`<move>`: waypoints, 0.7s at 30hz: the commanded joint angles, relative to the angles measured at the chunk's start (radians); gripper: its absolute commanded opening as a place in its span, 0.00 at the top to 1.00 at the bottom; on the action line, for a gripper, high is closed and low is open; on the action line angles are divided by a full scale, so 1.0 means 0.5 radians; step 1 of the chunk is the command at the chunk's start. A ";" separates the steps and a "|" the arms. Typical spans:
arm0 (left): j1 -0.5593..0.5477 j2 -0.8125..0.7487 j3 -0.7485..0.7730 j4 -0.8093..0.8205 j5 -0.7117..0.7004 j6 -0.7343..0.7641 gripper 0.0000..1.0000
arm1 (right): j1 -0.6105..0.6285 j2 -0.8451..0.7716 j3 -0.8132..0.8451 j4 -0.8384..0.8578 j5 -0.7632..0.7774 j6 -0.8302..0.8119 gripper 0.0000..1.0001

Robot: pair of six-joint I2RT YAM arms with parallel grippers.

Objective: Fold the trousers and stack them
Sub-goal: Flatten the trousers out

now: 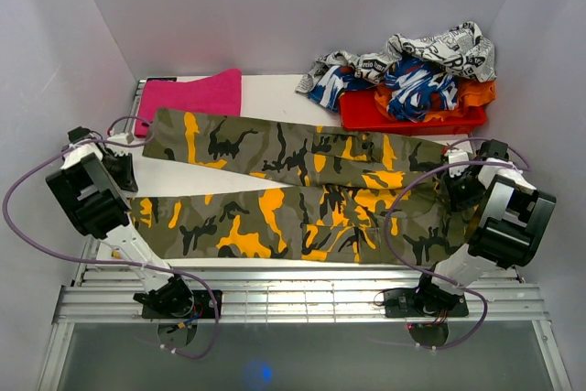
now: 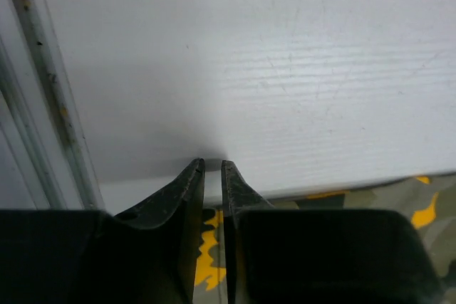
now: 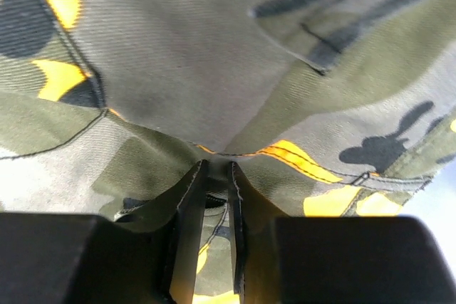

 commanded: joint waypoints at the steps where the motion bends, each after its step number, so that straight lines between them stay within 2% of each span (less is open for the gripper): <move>1: -0.012 -0.172 0.101 -0.151 0.244 0.047 0.72 | -0.023 -0.068 0.036 -0.277 -0.065 -0.046 0.76; 5: -0.098 -0.138 0.295 -0.047 0.433 -0.131 0.64 | -0.029 -0.126 0.327 -0.311 -0.215 0.021 0.75; 10: -0.331 -0.019 0.402 0.281 0.406 -0.379 0.56 | -0.026 -0.037 0.567 -0.302 -0.320 0.147 0.73; 17: -0.402 0.379 0.666 0.352 0.323 -0.616 0.56 | -0.010 0.324 0.748 -0.250 -0.323 0.288 0.73; 21: -0.402 0.451 0.593 0.312 0.237 -0.555 0.57 | 0.002 0.432 0.711 -0.179 -0.274 0.304 0.73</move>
